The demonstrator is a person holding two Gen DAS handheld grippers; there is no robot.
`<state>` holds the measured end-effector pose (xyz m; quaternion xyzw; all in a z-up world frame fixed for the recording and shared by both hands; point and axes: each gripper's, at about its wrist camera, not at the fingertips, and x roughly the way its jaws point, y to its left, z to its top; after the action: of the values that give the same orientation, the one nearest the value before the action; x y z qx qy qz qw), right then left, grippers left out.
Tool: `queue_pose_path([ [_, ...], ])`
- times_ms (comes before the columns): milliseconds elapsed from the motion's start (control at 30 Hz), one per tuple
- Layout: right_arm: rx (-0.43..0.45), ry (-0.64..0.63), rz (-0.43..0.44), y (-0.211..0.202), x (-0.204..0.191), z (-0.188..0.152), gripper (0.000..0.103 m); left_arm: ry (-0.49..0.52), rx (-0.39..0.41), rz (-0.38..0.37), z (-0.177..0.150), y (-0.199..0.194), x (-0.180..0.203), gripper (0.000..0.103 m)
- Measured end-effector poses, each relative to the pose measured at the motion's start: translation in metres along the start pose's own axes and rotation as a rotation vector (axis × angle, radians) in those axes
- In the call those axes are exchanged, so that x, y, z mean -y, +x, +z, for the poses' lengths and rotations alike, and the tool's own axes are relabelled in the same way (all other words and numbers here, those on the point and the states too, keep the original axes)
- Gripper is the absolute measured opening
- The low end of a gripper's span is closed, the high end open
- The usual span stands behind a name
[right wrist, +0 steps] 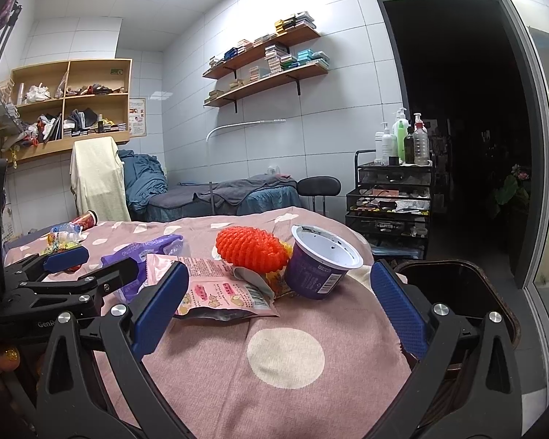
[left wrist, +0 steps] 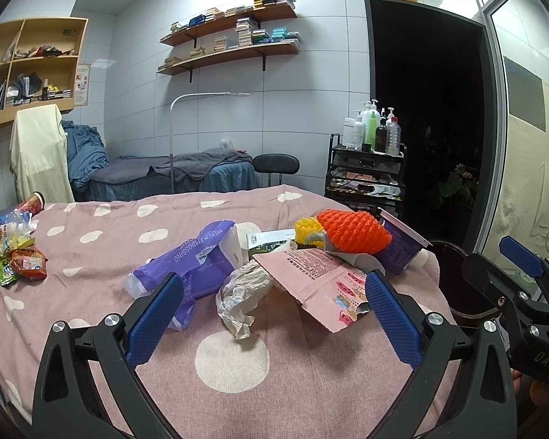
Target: Collect trash
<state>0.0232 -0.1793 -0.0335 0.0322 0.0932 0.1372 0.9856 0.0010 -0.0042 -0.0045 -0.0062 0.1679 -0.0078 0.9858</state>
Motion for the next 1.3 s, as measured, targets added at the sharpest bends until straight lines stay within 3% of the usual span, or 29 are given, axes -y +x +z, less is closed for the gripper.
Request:
queue_pose_path([
  [867,-0.017,0.004,0.002,0.005,0.001,-0.002,0.098,0.000,-0.017,-0.006,-0.004,0.004,-0.001,0.098],
  [1167,-0.103,0.019,-0.022,0.030,0.016,-0.001,0.098,0.033,-0.047,-0.082,0.007,0.016,-0.002,0.098],
  [1300,-0.141,0.081,-0.017,0.047,0.033,0.002,0.098,0.057,-0.075,-0.131,0.021,0.027,0.001,0.098],
])
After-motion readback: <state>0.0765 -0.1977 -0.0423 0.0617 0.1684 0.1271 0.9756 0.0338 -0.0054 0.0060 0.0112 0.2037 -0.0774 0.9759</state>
